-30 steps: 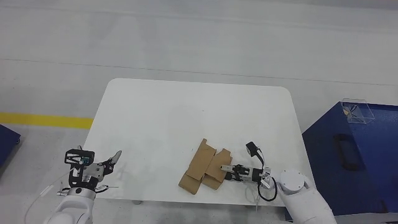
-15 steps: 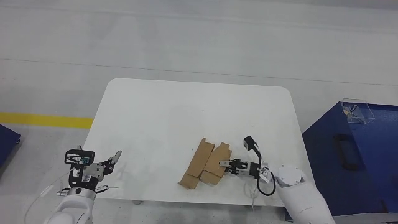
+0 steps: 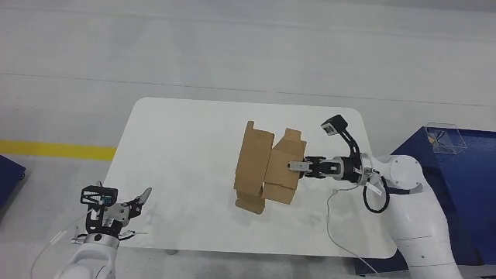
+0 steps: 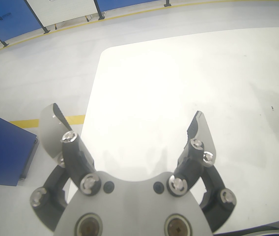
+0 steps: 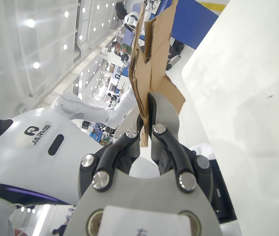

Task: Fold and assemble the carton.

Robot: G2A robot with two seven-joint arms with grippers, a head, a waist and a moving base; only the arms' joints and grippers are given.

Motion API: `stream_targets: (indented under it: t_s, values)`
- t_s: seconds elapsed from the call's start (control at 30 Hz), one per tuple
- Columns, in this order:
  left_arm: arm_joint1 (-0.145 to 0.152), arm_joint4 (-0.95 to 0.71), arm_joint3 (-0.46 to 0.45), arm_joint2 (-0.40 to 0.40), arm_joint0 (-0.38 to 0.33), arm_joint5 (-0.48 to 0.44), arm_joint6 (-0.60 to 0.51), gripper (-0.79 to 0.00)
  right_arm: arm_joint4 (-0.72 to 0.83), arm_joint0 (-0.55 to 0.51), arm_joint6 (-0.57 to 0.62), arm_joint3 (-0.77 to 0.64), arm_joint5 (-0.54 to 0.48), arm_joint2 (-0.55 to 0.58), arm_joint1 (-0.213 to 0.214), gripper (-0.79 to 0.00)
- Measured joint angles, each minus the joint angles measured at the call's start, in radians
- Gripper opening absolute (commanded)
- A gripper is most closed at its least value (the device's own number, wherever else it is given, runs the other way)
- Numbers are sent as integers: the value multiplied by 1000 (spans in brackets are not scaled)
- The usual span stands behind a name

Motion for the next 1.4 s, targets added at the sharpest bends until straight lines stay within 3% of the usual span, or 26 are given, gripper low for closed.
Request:
stream_targets:
  t_s: [0.17,0.37,1.4]
  values:
    - [0,0,0,0,0,0,0,0,1,51,32,-116,61,26,12,-785]
    - [0,0,0,0,0,0,0,0,42,113,97,-132,81,26,22,-785]
    - [0,0,0,0,0,0,0,0,43,114,104,-132,78,28,23,-785]
